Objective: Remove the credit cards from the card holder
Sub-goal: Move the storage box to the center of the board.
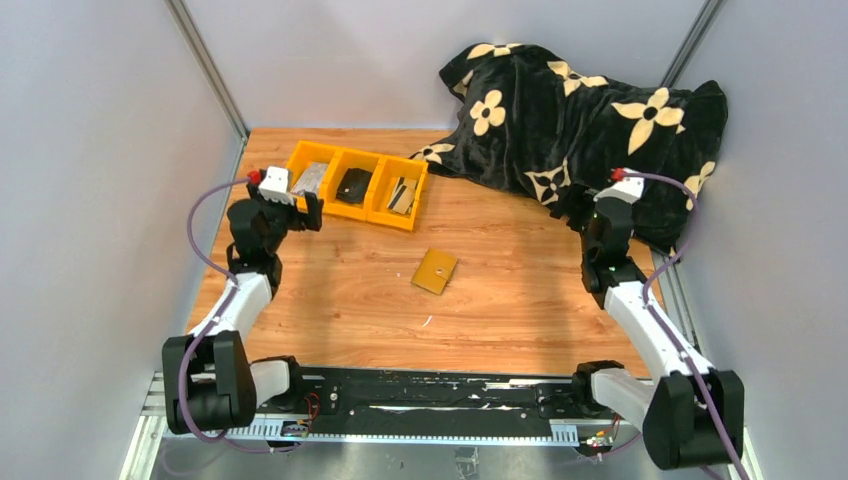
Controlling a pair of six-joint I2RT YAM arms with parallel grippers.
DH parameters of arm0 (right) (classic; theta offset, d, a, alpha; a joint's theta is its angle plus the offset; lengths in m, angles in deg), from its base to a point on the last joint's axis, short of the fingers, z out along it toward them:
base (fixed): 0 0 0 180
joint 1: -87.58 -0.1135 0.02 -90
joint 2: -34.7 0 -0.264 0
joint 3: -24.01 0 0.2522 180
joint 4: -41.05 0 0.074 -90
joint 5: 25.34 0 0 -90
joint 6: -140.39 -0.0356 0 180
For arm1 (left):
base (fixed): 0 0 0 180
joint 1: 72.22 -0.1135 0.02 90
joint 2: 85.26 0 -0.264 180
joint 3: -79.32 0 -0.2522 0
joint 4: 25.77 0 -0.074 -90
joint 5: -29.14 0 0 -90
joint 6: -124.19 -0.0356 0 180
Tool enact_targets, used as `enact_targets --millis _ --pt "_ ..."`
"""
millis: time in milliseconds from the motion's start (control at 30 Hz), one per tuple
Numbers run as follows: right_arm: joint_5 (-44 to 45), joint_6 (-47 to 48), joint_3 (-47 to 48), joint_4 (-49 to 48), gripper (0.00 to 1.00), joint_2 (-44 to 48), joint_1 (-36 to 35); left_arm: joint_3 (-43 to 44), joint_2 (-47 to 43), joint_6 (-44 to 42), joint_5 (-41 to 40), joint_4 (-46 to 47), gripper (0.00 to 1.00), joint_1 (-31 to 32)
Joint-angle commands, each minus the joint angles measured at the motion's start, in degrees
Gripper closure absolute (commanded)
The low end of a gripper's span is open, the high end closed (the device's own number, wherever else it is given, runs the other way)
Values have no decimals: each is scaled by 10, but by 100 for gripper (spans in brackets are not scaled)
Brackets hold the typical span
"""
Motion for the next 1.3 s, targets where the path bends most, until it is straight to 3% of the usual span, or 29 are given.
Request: enact_targets --millis 0,67,167,367,567,900,1067,1267 --pt "9 -251 5 158 5 56 -6 85 -23 3 30 -184 0 -15" --pt "1 -307 -19 156 6 75 -5 120 -28 7 27 -226 0 -16" --pt "-90 -274 -24 102 13 72 -9 173 -16 26 31 -272 0 -16" --pt "-58 -192 143 300 17 -63 -118 265 79 76 14 -311 0 -15" --pt "2 -151 255 328 18 -192 -244 341 187 67 -26 -334 0 9" --pt "-6 -139 561 423 23 -464 -323 474 326 82 -28 -382 12 30" --pt "-2 -130 703 471 26 -579 -344 482 329 67 -28 -407 14 30" --pt "26 -129 793 485 31 -660 -351 486 284 13 -35 -506 0 25"
